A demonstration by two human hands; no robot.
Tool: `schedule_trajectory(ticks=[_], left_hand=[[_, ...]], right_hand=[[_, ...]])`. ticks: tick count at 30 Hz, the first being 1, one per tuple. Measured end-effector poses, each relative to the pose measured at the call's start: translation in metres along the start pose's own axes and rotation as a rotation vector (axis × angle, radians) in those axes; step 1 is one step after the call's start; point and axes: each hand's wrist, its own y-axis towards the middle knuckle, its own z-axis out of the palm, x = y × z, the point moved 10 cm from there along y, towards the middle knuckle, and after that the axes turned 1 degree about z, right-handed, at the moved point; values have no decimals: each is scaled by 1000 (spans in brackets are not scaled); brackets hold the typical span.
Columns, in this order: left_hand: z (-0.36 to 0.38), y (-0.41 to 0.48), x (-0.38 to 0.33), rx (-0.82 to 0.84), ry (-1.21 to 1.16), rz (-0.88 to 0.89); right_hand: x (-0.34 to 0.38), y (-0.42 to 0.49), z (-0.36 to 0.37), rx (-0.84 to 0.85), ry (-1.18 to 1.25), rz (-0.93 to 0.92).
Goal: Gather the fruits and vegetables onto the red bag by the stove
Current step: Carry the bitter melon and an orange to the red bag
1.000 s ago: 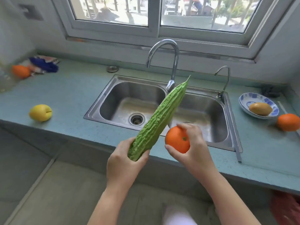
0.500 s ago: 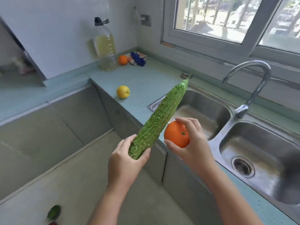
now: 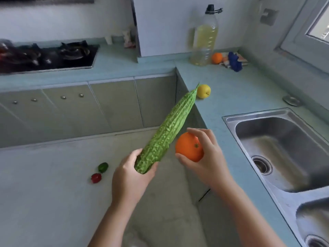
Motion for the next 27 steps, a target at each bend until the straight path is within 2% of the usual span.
schedule_trajectory(ticks=[7,15,27], left_hand=[[-94,-5,69,-217,23,-133],[-230,-1,167,-411,110,-227],[-371,-10,294,-570,137,-390]], right_hand=[[72,22,100,222,14,-148],[180,28,254,412,72,-276],[301,14,432,599,124,-399]])
